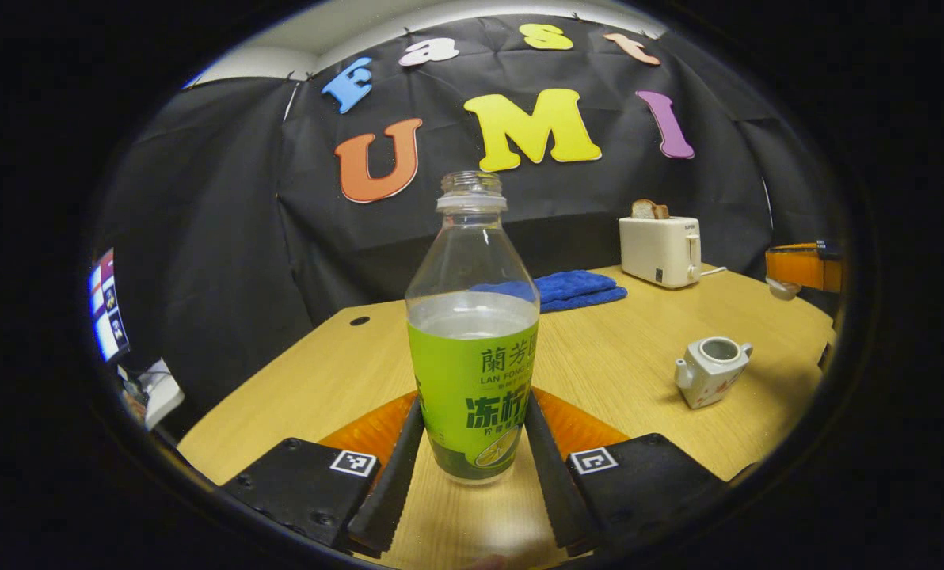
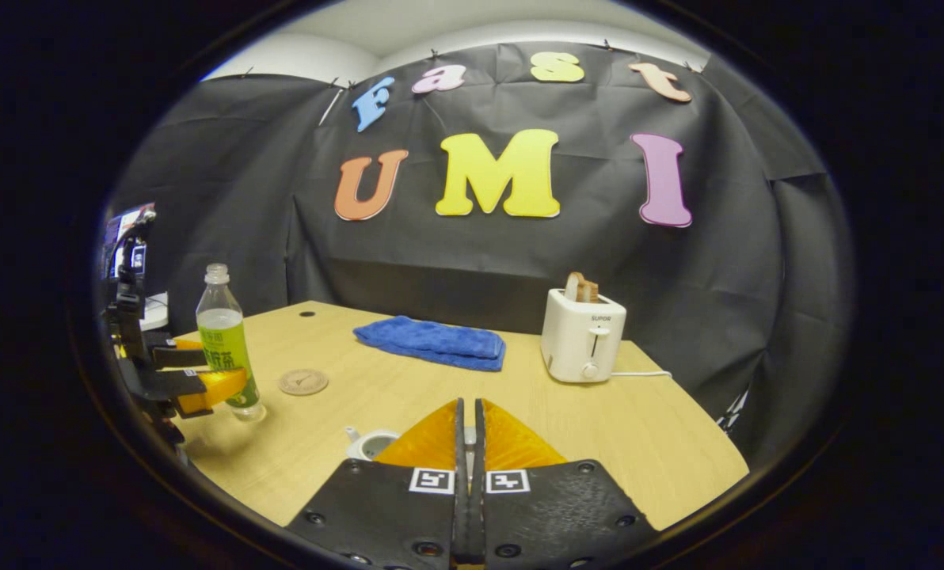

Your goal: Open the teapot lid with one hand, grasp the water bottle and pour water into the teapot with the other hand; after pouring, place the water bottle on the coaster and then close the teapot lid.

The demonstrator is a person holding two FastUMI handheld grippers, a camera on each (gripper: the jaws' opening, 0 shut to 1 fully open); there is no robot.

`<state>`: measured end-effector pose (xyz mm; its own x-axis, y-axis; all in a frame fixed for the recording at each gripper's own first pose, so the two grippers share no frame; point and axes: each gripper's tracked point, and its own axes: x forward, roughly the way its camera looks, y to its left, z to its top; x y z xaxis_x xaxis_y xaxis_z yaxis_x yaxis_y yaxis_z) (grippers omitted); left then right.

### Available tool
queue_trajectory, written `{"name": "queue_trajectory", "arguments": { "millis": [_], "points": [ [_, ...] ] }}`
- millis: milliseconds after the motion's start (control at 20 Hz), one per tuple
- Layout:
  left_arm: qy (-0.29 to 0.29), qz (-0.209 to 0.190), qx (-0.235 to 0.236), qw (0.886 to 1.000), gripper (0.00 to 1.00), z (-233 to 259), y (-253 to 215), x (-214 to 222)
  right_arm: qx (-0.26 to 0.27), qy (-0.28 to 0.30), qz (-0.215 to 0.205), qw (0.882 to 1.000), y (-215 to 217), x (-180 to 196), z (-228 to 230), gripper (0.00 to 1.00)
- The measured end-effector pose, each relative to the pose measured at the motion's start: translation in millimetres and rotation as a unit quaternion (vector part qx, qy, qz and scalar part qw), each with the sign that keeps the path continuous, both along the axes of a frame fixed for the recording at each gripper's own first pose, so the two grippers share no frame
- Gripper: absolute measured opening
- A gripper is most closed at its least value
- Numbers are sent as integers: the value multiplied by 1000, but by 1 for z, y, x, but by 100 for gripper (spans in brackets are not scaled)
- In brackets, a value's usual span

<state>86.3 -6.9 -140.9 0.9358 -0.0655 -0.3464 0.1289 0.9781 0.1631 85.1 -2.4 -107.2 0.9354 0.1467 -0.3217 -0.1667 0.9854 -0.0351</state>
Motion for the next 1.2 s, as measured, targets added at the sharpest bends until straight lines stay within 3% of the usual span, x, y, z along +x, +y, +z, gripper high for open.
{"name": "queue_trajectory", "arguments": {
  "millis": [300,600,750,1000,1200],
  "points": [
    [-4,-29,146,989,73,21,8,-6,1,1,3,1000,-15,-5,-1,0],
    [6,-73,279,958,73,28,-8,-8,0,4,-4,1000,-42,-12,-5,0],
    [8,-92,343,935,73,30,-19,-7,5,10,-9,1000,-56,-14,-10,0],
    [5,-117,447,887,73,33,-36,0,5,17,-15,1000,-79,-14,-18,0],
    [-5,-138,526,839,73,38,-49,10,6,17,-11,1000,-83,-16,-20,0]
  ]
}}
